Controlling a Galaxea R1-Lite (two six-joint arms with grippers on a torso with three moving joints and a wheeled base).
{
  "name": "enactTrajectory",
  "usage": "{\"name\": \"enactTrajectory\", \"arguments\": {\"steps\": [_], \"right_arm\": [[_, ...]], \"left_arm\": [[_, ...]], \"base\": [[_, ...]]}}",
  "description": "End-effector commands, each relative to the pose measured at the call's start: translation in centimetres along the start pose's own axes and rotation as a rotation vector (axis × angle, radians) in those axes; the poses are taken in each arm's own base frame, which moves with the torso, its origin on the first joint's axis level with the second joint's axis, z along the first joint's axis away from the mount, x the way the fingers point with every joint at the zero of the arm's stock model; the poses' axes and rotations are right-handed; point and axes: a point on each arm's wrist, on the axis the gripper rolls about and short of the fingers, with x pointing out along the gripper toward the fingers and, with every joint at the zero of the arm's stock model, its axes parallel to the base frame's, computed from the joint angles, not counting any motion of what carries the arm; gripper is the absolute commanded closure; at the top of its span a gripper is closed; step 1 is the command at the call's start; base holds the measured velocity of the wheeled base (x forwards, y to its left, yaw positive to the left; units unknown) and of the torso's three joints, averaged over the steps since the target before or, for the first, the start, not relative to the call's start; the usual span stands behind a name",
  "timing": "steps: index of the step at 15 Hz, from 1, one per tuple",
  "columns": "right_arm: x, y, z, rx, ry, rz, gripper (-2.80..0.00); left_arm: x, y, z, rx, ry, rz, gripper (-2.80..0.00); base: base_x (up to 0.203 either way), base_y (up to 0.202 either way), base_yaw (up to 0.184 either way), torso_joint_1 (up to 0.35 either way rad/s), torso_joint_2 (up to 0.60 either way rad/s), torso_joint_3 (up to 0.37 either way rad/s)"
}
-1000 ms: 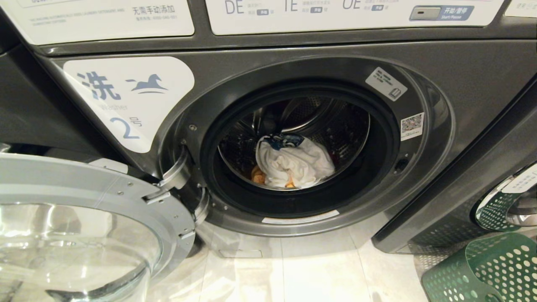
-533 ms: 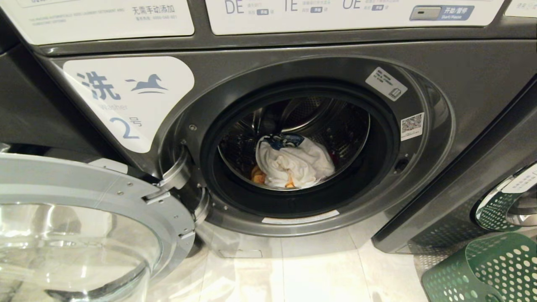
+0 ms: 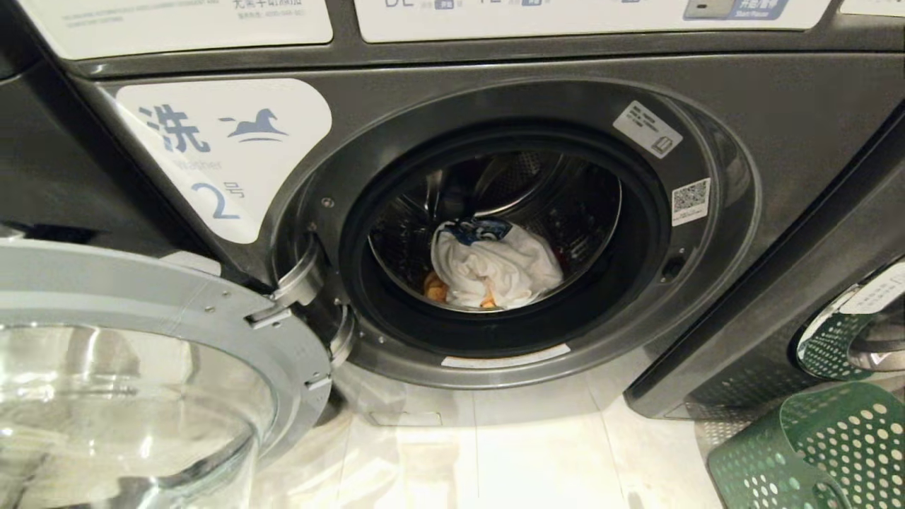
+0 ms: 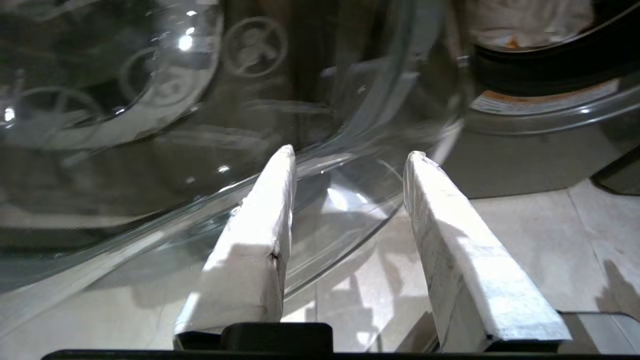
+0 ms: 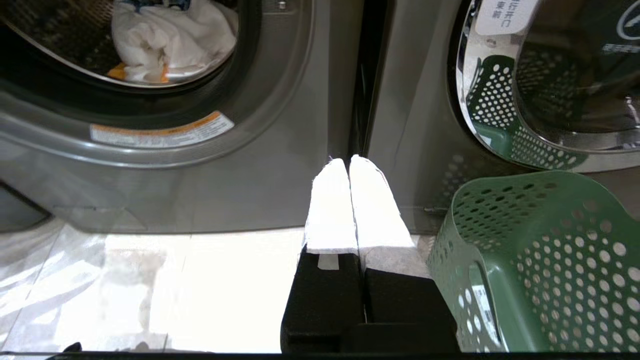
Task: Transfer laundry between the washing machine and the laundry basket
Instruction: Pick a cloth and place it into the basket
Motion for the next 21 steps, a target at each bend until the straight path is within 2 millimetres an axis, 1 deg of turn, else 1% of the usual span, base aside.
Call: {"name": "enactTrajectory", "arguments": {"steps": [1, 2, 13, 14, 15, 16, 17, 18, 19, 20, 21], "right_arm": [[0.2, 0.0, -0.9, 0.0, 0.034, 0.001, 0.0], [0.2, 0.0, -0.9, 0.001, 0.034, 0.001, 0.0], [0.2, 0.0, -1.0, -0.012, 0.035, 0.006, 0.0], [0.2, 0.0, -1.0, -0.024, 0.039, 0.009, 0.0], [0.2, 0.0, -0.8, -0.072, 0.039, 0.007, 0.0], [0.0, 0.0, 0.2, -0.104, 0.023, 0.006, 0.0], [0.0, 0.0, 2.2, -0.114, 0.006, 0.006, 0.0], [0.1, 0.0, 5.4, -0.105, -0.018, 0.005, 0.0], [0.9, -0.1, 8.9, -0.084, -0.024, 0.013, 0.0], [2.5, 0.0, 11.9, -0.066, 0.004, 0.044, 0.0], [5.7, 0.1, 14.3, -0.052, 0.08, 0.104, 0.0]], "left_arm": [[0.0, 0.0, 0.1, 0.0, -0.011, -0.007, 0.0], [0.0, 0.0, 0.1, 0.0, -0.011, -0.007, 0.0], [0.0, 0.0, 0.1, 0.0, -0.011, -0.007, 0.0], [0.0, 0.0, 0.1, 0.0, -0.011, -0.007, 0.0], [0.0, 0.0, 0.1, 0.0, -0.011, -0.007, 0.0], [0.0, 0.0, 0.1, -0.002, -0.011, -0.007, 0.0], [0.0, 0.0, 0.1, 0.0, -0.011, -0.007, 0.0], [0.0, 0.0, 0.1, 0.0, -0.011, -0.007, 0.0], [0.0, 0.0, 0.1, 0.003, -0.011, -0.007, 0.0], [0.0, 0.0, 0.1, 0.001, -0.011, -0.007, 0.0], [0.0, 0.0, 0.1, 0.001, -0.011, -0.007, 0.0]], "base": [[-0.173, 0.0, 0.004, -0.002, 0.0, -0.002], [-0.135, 0.0, 0.003, -0.002, 0.0, -0.002], [0.0, 0.0, 0.0, 0.0, 0.0, 0.0], [0.0, 0.0, 0.0, 0.0, 0.0, 0.0], [0.0, 0.0, 0.0, 0.0, 0.0, 0.0], [0.0, 0.0, 0.0, 0.0, 0.0, 0.0], [0.0, 0.0, 0.0, 0.0, 0.0, 0.0], [0.0, 0.0, 0.0, 0.0, 0.0, 0.0], [0.0, 0.0, 0.0, 0.0, 0.0, 0.0], [0.0, 0.0, 0.0, 0.0, 0.0, 0.0], [0.0, 0.0, 0.0, 0.0, 0.0, 0.0]]}}
